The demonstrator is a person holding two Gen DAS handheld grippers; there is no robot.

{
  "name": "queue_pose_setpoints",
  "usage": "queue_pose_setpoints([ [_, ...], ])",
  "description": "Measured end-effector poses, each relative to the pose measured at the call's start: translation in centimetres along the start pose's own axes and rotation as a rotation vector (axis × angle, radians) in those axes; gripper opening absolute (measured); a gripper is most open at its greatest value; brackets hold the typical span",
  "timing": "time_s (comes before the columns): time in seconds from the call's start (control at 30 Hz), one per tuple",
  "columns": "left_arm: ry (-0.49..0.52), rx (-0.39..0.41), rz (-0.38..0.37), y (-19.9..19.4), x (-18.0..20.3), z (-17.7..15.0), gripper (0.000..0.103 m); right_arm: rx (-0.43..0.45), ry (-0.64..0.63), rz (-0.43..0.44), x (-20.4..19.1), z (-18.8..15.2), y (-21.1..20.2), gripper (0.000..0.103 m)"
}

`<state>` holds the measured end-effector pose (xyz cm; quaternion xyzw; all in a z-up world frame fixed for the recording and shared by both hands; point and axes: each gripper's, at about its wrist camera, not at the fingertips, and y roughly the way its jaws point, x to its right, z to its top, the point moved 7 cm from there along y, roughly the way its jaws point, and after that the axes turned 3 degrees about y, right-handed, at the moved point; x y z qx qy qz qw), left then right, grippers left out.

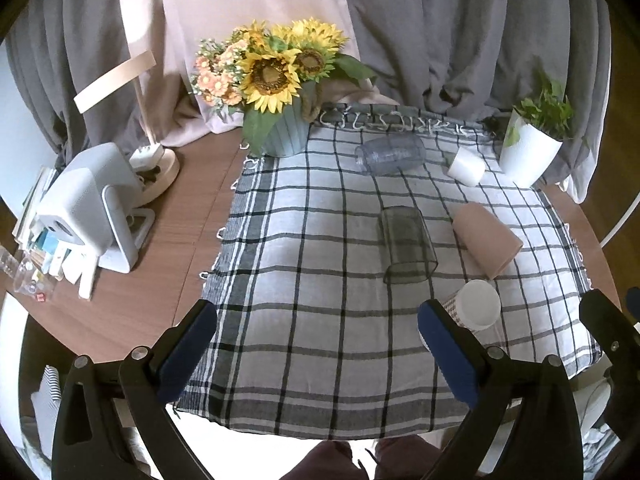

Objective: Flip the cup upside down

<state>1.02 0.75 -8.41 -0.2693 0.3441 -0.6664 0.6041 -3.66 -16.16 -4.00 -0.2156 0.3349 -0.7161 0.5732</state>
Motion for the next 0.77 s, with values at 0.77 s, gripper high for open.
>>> queue_pose_setpoints([
  [0.77, 0.003, 0.024, 0.001, -0.61, -0.06, 0.34, 0.103, 0.014, 0.002, 0.004, -0.04, 0.16, -0.45, 0.096],
])
